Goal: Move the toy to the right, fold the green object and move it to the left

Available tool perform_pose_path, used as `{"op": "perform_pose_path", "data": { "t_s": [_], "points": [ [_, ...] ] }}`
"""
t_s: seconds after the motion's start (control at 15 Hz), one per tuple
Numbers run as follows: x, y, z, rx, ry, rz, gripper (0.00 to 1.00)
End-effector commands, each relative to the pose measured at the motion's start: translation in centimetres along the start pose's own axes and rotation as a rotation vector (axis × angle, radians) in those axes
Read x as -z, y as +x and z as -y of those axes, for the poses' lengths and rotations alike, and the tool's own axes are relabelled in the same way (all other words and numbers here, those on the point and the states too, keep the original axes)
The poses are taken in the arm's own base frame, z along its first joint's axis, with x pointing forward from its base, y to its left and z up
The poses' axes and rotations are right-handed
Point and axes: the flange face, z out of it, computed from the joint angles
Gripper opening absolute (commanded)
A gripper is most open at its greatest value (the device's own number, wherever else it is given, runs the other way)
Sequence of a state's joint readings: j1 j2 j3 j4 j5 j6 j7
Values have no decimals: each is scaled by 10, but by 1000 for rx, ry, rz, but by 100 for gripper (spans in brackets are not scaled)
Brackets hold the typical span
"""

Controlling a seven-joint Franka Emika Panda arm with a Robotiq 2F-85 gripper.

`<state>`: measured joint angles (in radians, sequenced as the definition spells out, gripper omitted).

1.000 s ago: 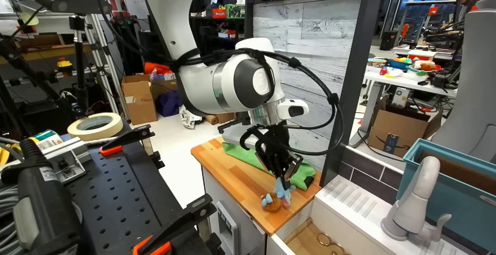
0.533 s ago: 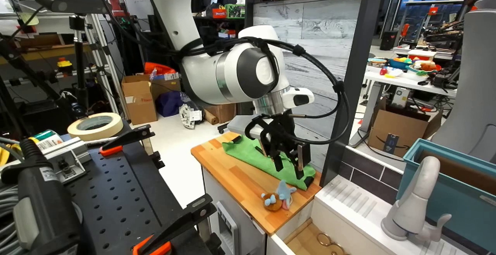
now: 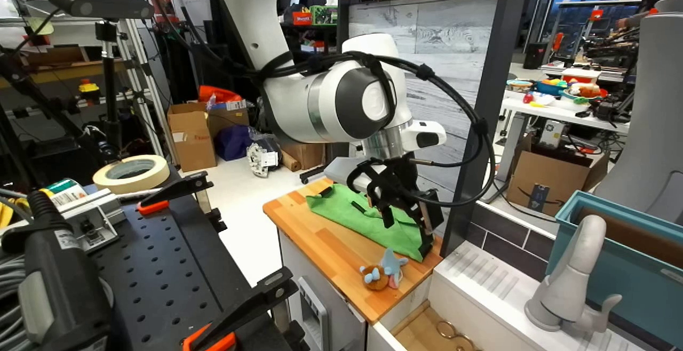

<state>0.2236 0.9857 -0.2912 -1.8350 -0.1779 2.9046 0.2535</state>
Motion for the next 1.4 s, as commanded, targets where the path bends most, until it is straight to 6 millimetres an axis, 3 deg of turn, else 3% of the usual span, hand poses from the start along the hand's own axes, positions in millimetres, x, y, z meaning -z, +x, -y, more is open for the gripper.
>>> {"op": "perform_pose_path", "data": {
  "t_s": [0.0, 0.67, 0.8, 1.13, 1.33],
  "points": [
    [-19, 10, 0, -48, 24, 16, 100],
    [-66, 25, -7, -147, -7, 82, 100],
    [-71, 31, -7, -177, -13, 86, 74],
    [-76, 40, -2, -219, -26, 90, 34],
    [-74, 42, -2, -219, -39, 97, 15]
  ]
}}
